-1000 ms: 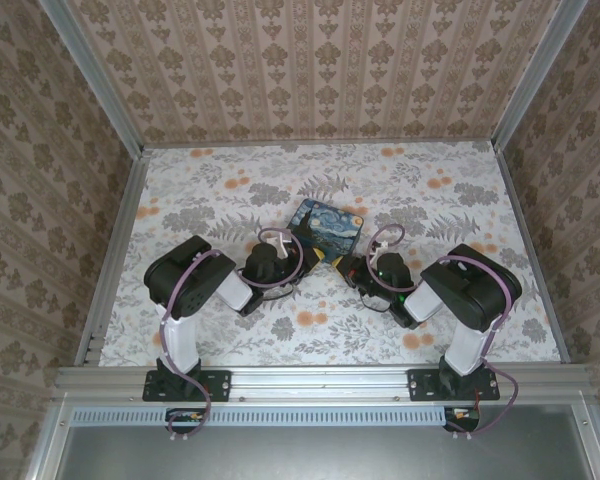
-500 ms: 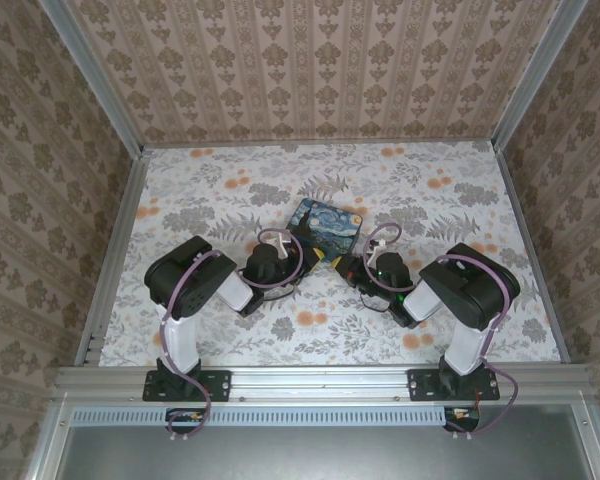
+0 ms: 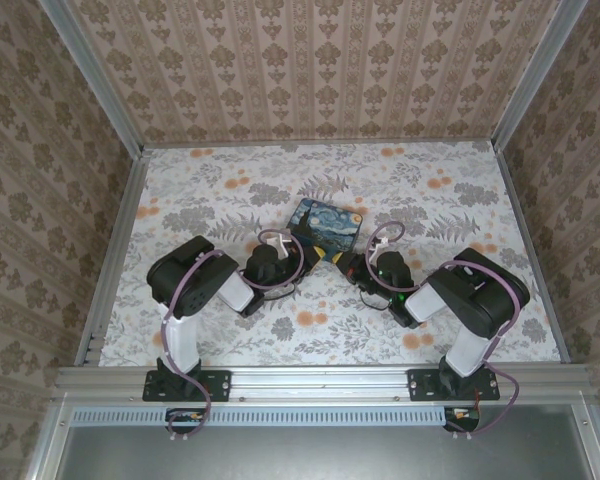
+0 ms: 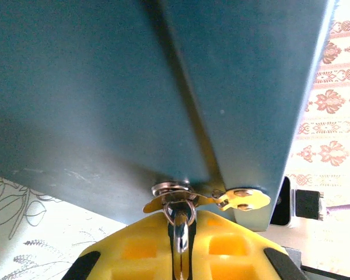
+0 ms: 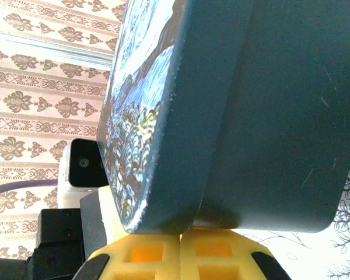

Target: Unlock a padlock with a key

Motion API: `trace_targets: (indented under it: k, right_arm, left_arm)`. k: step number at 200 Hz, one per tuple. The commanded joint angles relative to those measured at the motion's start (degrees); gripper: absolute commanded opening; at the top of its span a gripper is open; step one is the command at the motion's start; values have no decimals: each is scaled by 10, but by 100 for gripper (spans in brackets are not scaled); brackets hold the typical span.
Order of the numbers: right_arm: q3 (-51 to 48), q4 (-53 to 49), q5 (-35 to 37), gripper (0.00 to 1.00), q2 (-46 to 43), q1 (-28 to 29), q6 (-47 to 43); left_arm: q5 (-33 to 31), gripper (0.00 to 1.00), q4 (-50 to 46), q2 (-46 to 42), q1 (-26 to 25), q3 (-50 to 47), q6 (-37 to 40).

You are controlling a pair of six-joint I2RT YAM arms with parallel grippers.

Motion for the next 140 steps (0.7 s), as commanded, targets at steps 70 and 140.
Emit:
trace_targets:
  k: [70,140]
  right_arm:
    - [4,73,10,0,31,11,-25]
    - [9,76,11,0,50,9,-35]
  left_arm:
    - [51,0,5,-17,-22,-7,-30]
    - [72,0,6,-19,-20,-10,-44]
